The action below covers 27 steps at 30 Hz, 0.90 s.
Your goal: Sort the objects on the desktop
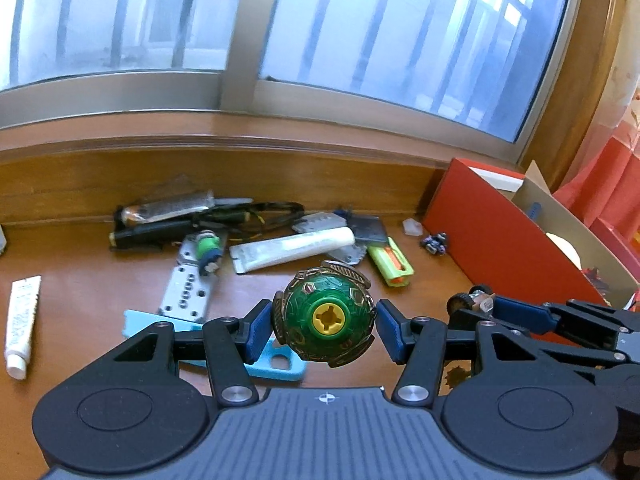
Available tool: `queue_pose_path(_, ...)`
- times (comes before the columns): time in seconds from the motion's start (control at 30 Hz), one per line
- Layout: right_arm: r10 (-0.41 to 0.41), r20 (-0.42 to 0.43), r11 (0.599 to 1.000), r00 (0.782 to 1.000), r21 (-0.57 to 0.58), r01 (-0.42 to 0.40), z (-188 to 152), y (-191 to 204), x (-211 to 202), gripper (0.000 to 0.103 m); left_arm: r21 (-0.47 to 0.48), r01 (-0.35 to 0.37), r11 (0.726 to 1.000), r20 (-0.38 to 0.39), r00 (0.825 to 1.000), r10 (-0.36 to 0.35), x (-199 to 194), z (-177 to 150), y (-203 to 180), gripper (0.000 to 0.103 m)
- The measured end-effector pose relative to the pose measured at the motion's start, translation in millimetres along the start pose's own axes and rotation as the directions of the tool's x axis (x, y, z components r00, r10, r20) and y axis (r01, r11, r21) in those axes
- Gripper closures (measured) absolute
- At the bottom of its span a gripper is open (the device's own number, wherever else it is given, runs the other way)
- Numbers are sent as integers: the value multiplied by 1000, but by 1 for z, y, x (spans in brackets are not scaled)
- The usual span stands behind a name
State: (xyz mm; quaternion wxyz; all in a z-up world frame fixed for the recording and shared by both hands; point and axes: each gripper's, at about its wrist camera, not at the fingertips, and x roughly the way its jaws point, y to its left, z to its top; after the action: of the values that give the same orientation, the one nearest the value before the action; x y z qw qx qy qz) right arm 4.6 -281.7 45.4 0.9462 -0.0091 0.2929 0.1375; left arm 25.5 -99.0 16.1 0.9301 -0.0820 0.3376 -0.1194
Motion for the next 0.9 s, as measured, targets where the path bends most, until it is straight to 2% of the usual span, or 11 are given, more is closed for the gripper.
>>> queue_pose_path(0.5, 61, 35, 997, 998, -38, -60, 16, -38, -12, 67, -30, -38, 999, 19, 999, 39, 7, 1, -35, 47)
queue_pose_path(0.9, 134, 138, 991, 981, 10, -137, 45, -85, -43, 67, 6, -29, 1000, 91, 995, 28, 4, 27, -82, 48)
